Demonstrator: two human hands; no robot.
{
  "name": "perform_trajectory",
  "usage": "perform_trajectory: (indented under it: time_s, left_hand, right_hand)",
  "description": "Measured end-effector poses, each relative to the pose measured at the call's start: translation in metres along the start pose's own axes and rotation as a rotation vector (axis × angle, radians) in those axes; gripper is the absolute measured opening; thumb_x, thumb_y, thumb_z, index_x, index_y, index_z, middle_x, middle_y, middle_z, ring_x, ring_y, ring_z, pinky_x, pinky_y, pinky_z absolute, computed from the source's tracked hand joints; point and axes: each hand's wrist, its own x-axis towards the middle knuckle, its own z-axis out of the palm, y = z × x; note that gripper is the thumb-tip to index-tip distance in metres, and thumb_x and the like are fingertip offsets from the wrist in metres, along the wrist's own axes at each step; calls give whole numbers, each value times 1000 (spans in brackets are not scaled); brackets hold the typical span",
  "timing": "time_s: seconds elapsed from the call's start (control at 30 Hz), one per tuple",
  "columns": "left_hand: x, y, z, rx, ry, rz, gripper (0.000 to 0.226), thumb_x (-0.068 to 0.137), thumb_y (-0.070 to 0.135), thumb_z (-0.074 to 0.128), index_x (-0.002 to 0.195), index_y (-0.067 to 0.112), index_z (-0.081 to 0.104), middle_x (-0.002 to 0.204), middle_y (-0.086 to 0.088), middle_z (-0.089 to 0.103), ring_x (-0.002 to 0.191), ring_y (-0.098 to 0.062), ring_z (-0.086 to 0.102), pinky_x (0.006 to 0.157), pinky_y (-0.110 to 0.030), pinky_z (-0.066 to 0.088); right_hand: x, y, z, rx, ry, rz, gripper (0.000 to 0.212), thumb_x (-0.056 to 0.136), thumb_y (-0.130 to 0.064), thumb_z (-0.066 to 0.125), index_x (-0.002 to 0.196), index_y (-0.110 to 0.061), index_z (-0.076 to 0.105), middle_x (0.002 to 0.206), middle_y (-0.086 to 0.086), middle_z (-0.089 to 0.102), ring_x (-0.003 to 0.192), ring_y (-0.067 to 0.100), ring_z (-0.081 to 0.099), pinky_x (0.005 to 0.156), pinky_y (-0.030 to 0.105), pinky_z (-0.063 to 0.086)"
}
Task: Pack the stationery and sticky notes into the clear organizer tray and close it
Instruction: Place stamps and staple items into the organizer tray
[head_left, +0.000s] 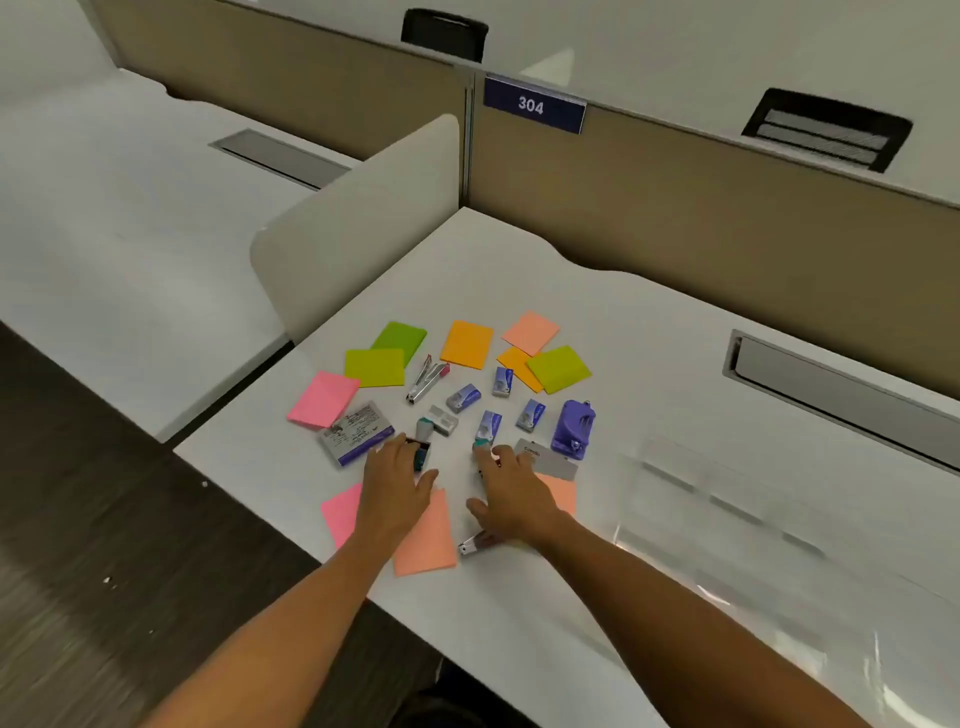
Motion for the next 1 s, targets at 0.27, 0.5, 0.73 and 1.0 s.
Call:
perform_trajectory:
  time_s: [0.27, 0.5, 0.73, 1.0]
  left_hand:
    - [3, 7, 5, -202, 60, -92, 42, 82, 17, 73, 120, 11, 56, 117, -6, 60, 106, -24, 49, 91, -35, 43]
    - [-6, 31, 8, -375, 170, -178, 38, 84, 12, 68, 119, 17, 52, 113, -3, 60, 101, -20, 50, 82, -28, 45]
    - [-29, 92, 19, -523, 117, -125, 43, 85, 19, 70, 123, 19, 49, 118, -2, 60, 108, -18, 56, 89, -28, 50]
    - [-80, 170, 43, -448, -91, 194, 49, 83, 20, 73, 123, 30, 46, 118, 12, 55, 108, -6, 52, 93, -18, 44]
  right_hand:
    - [13, -3, 11, -94, 104, 85, 50, 91, -22, 59, 137, -16, 40, 128, 12, 47, 113, 29, 48, 78, 38, 53]
    - [6, 8, -2, 93, 211, 115, 45, 92, -41, 56, 132, -22, 46, 121, 7, 50, 102, 23, 56, 78, 34, 55]
    - [-50, 43, -27, 326, 366, 139, 63, 86, -42, 66, 137, -32, 31, 127, 6, 51, 105, 24, 59, 83, 37, 56]
    - [-153, 117, -18, 447, 408, 379, 91, 78, -49, 74, 147, -33, 18, 142, -1, 49, 115, 16, 58, 88, 27, 47]
